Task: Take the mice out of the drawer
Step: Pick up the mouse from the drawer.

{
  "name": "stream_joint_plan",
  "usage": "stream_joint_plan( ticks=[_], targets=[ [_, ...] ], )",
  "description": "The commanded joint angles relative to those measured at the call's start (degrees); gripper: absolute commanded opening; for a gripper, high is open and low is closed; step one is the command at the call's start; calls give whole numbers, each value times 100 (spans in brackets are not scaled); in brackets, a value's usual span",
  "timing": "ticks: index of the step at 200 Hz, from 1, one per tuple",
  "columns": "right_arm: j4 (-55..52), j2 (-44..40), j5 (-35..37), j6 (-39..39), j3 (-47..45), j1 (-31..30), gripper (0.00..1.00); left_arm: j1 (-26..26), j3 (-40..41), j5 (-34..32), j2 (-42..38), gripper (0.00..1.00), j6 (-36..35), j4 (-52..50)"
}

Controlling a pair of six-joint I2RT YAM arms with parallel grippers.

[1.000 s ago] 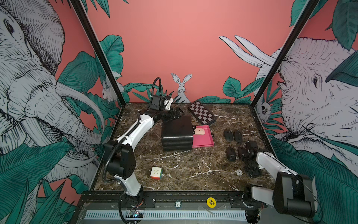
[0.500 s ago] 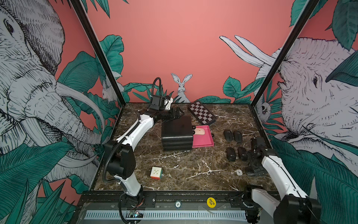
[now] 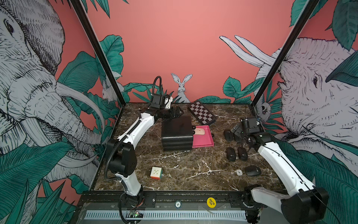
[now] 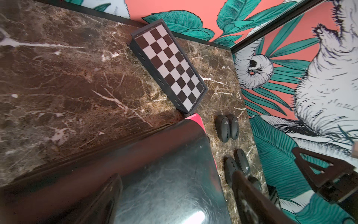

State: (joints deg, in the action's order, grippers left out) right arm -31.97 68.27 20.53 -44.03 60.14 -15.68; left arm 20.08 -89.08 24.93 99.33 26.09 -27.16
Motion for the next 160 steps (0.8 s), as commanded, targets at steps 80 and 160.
stream_joint_plan(
  ticks=[80,160],
  targets=[
    [864,2673,-955,-728,1856,-896,92,81,-26,-645,135,91,-114,-753],
    [578,3831,-2432,-2859,1953,-1007,71,120,-84,-611,118,91,-172,-798]
  ],
)
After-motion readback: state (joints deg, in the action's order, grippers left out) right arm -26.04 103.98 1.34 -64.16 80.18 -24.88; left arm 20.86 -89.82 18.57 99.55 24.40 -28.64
